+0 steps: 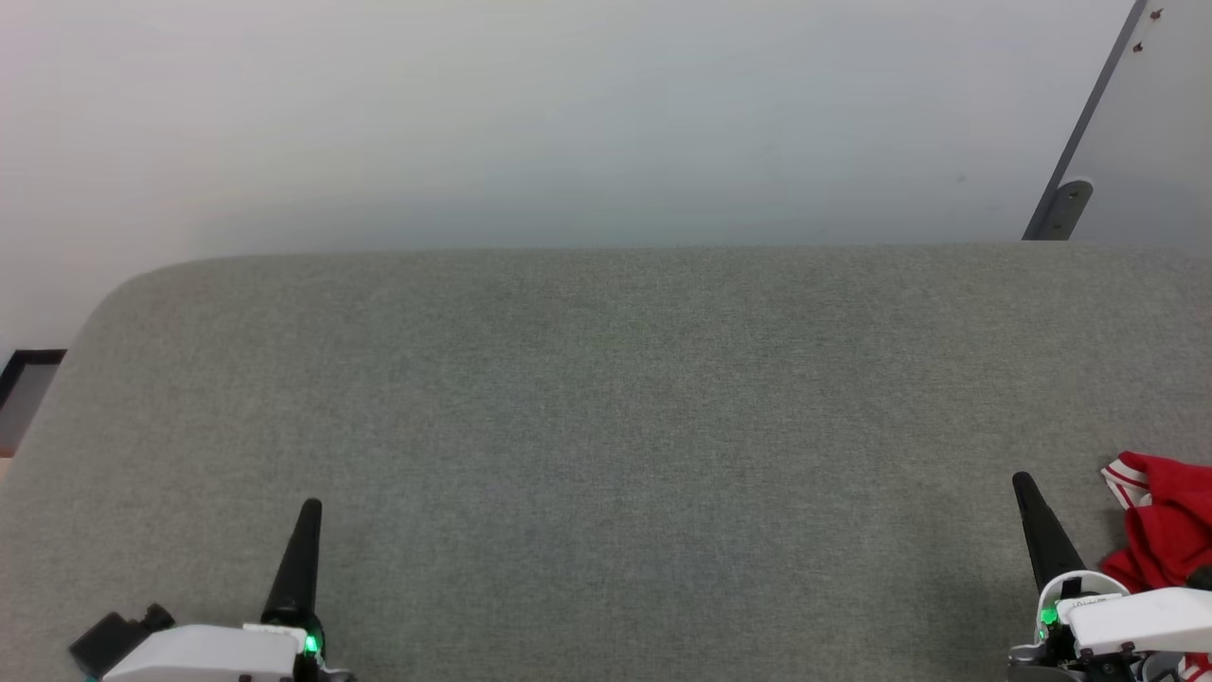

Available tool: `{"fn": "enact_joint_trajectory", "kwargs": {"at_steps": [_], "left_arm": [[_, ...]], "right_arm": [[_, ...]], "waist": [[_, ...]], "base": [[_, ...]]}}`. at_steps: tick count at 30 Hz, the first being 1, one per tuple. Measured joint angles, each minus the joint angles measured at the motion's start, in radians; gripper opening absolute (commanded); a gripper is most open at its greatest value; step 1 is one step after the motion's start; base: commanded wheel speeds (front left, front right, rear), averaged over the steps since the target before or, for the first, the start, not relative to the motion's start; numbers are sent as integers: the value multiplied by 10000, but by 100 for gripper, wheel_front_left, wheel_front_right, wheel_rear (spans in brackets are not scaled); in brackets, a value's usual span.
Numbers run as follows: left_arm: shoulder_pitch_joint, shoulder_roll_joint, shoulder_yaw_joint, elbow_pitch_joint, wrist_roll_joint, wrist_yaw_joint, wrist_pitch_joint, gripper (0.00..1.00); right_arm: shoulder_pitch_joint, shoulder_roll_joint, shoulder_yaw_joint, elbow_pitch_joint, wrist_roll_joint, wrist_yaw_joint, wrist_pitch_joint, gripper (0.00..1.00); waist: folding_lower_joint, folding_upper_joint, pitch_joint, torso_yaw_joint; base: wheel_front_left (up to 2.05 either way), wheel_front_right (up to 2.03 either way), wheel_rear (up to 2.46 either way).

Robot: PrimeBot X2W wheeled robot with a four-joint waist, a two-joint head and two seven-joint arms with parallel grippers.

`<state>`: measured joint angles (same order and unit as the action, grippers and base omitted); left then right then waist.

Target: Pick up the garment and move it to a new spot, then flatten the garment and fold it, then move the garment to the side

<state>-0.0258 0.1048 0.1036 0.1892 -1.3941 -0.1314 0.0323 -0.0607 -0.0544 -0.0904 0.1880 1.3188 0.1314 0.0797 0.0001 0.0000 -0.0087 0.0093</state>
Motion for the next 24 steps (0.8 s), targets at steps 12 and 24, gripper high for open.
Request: {"fn": "enact_joint_trajectory", "kwargs": {"at_steps": [12, 24], "left_arm": [[-283, -161, 12, 196, -734, 0, 267, 0], [-523, -328, 19, 368, -1446, 0, 493, 0]], "right_arm": [[-133, 2, -50, 196, 1014, 0, 92, 0], [-291, 2, -115, 368, 1887, 0, 190, 0]], "waist": [[-1, 0, 36, -29], [0, 1, 73, -57]], "base": [[0, 0, 0], [0, 0, 0]]}}
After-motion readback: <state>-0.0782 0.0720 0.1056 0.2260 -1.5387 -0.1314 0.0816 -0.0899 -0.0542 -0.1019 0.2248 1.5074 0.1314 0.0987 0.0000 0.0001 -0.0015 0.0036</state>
